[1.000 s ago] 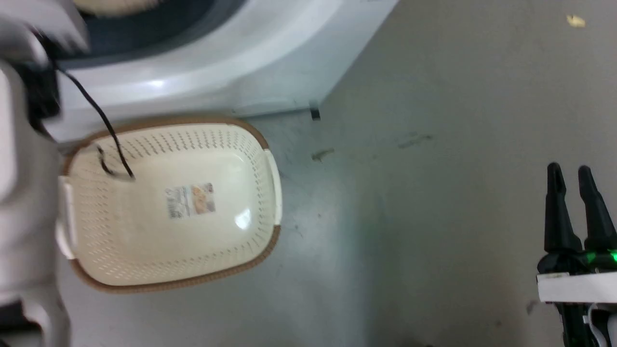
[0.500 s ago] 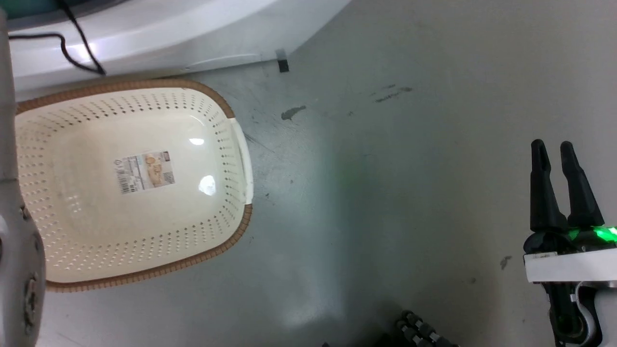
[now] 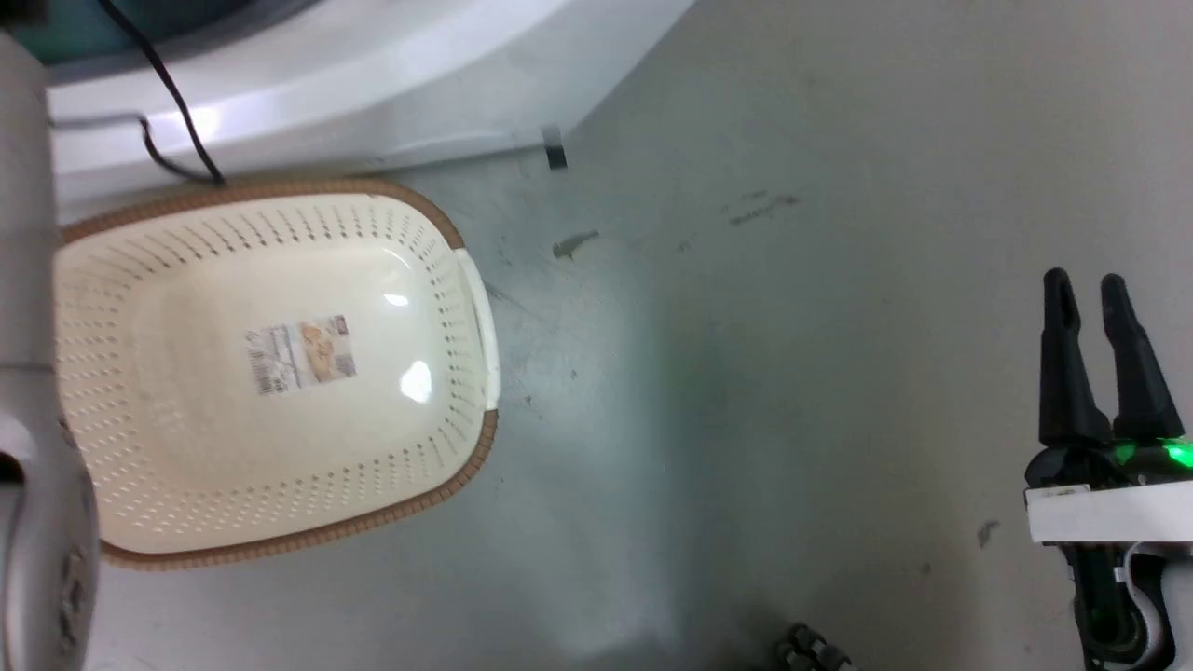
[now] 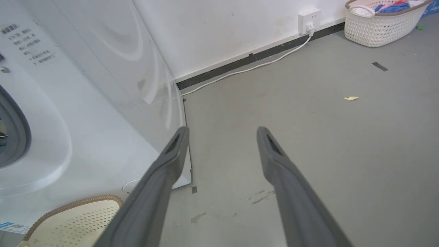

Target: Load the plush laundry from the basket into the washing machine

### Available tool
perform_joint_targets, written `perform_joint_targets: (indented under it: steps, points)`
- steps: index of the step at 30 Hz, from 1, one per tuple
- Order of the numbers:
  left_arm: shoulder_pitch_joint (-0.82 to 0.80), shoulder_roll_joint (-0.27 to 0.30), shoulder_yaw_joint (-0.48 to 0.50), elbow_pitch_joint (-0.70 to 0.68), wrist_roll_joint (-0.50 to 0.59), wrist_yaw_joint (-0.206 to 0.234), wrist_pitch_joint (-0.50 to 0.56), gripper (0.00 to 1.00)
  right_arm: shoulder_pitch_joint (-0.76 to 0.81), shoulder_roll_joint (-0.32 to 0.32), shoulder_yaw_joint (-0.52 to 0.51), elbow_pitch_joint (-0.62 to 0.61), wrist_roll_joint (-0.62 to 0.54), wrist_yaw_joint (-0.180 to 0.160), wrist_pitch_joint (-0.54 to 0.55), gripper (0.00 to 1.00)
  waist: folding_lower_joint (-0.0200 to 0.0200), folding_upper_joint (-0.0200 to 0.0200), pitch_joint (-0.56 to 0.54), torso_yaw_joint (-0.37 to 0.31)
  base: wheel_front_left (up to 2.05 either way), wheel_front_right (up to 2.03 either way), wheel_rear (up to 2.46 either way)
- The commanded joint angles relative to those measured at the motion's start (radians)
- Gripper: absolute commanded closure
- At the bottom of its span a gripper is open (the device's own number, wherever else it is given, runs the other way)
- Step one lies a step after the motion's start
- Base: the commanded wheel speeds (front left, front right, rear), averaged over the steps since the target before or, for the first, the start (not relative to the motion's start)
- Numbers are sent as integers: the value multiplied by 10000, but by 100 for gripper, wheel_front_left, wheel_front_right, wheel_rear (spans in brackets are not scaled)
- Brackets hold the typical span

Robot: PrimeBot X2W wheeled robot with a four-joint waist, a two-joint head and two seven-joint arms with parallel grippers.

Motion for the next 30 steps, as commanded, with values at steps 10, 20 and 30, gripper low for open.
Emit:
perform_joint_targets:
  steps: [10, 20, 30]
  points:
    - [3057, -672, 274, 164, -1125, -918, -2335, 0, 1008, -191, -417, -166, -902, 8, -44, 0, 0, 0, -2884, 1118, 0, 0, 0]
    - [7767, -1486, 110, -2222, -1593, -1332, -2895, 0, 2729, 61, -276, -284, -2166, 8, -44, 0, 0, 0, -5760, 2440, 0, 0, 0]
    - [12642, -1965, -104, -5802, -1387, -1261, -2908, 0, 3787, 616, 59, -320, -3052, 8, -44, 0, 0, 0, -7286, 3174, 0, 0, 0]
